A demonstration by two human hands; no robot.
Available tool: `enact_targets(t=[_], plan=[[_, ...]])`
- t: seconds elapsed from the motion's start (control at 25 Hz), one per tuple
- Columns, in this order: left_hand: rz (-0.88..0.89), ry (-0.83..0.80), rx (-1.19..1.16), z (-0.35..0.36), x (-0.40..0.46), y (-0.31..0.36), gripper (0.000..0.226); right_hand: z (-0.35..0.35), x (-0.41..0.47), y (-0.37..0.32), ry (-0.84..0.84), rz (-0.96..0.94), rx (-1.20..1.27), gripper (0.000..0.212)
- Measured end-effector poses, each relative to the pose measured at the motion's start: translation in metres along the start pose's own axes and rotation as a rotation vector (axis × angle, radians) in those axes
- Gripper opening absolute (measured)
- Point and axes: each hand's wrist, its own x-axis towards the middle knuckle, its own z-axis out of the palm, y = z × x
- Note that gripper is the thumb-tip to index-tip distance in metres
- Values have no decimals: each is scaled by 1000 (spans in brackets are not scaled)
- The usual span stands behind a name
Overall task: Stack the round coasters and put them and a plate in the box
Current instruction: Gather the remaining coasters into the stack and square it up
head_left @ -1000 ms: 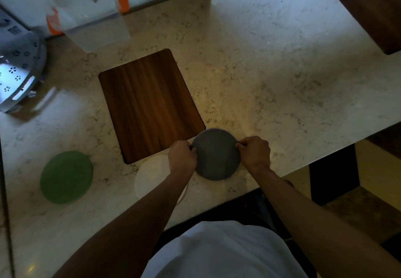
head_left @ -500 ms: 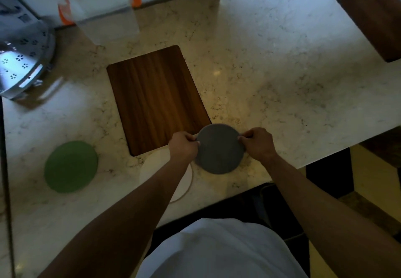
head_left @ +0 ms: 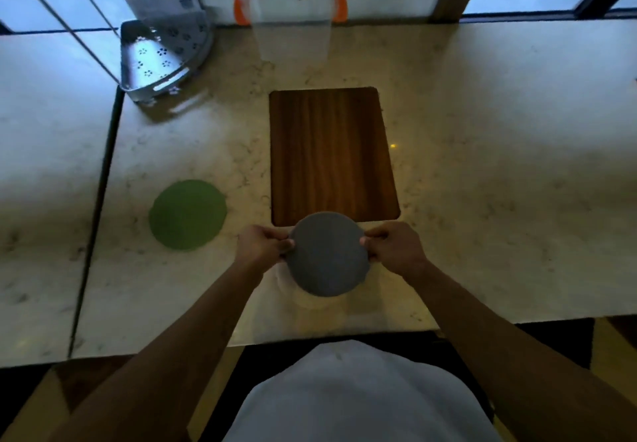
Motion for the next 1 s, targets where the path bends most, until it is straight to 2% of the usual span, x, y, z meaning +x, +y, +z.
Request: enact_targets(t=[0.2, 0.36, 0.6, 0.8, 1.0], plan=[[-66, 78, 34, -25, -4, -36, 8, 41, 2, -8, -62, -46, -163, 19], [24, 125, 214, -16, -6, -40, 7, 52, -2, -3, 21, -32, -238, 20], [127, 162, 323, -5, -12, -35, 12, 56, -1, -3, 75, -10, -260, 19], [177, 170, 407, 0, -15, -35, 11, 58, -1, -3, 112, 26, -311, 18], [175, 172, 503, 4, -15, -35, 22, 58, -1, -6, 121, 85, -419, 20]])
